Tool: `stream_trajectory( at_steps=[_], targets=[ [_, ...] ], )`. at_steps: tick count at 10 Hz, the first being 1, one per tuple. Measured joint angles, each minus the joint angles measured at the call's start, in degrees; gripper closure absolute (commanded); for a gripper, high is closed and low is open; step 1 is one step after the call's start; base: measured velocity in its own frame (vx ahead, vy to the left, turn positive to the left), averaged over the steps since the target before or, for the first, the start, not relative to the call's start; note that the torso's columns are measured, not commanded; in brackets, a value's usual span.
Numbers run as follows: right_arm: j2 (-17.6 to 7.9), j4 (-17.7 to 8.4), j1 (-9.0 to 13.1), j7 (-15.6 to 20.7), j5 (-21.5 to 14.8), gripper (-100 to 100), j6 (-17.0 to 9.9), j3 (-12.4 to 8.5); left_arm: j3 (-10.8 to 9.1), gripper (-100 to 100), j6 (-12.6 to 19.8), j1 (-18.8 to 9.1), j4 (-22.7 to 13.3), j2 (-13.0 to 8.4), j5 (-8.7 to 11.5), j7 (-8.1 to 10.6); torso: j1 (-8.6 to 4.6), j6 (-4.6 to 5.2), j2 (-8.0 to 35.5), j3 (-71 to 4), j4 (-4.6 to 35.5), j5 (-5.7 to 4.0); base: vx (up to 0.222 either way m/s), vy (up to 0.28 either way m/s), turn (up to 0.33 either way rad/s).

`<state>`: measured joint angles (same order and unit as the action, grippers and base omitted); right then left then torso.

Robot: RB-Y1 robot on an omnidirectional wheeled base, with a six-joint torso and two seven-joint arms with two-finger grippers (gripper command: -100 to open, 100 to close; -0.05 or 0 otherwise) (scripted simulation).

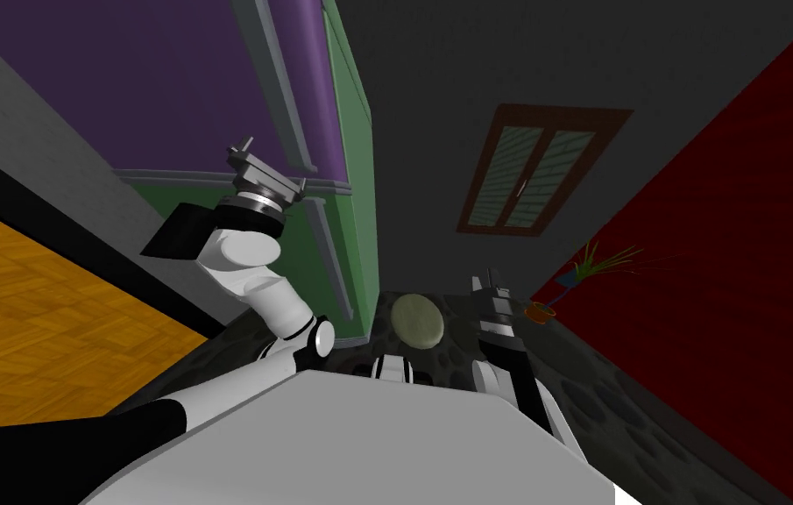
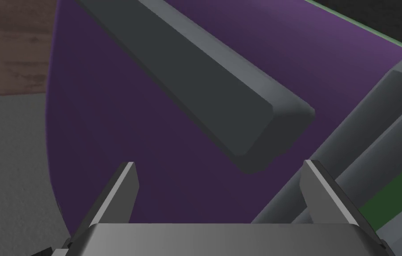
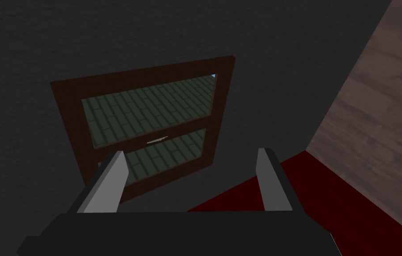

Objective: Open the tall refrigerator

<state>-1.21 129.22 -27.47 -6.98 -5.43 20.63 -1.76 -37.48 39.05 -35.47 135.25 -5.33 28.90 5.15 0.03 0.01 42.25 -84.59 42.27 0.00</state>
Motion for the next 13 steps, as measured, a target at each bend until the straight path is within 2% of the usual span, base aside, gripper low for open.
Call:
stream_trajectory(
  at_steps=[2,5,6,10,11,13],
  targets=[
    [-0.01,0.0,0.0,0.0,0.0,0,0.0,-0.01,-0.99,-100,1.52,-1.23,0.06,3.26,0.87,-0.03,0.14,-0.02,0.11,0.07,0.04,0.05,0.014,-0.053,0.038],
    [-0.01,0.0,0.01,0.0,0.0,0,0.0,-0.01,-1.31,-100,2.32,-2.17,0.08,7.21,0.88,-0.12,0.03,-0.01,0.04,0.03,0.01,0.02,0.002,-0.013,0.013],
    [-0.01,0.0,0.01,0.0,0.0,0,0.0,-0.01,-1.32,-100,2.43,-2.2,0.1,7.34,0.87,-0.1,0.01,-0.01,0.02,0.01,0.0,0.01,0.025,-0.003,0.034],
    [-0.01,0.0,0.0,0.0,0.0,0,0.0,-0.01,-2.13,-100,5.74,-6.89,-1.03,5.7,-1.35,1.52,-0.03,-0.01,-0.01,-0.01,-0.01,0.0,0.048,-0.002,0.031],
    [-0.01,0.0,0.01,0.0,0.0,0,0.0,-0.01,-2.14,100,5.9,-7.01,-0.99,5.66,-1.38,1.61,0.01,0.04,0.02,-0.01,-0.03,0.02,-0.028,0.005,-0.041],
    [-0.01,-0.01,0.02,0.0,0.0,0,0.0,-0.01,-1.7,100,4.29,-5.15,-0.41,6.43,-0.6,0.86,-0.03,0.09,-0.06,-0.01,-0.15,0.06,-0.058,0.009,-0.034]
  ],
)
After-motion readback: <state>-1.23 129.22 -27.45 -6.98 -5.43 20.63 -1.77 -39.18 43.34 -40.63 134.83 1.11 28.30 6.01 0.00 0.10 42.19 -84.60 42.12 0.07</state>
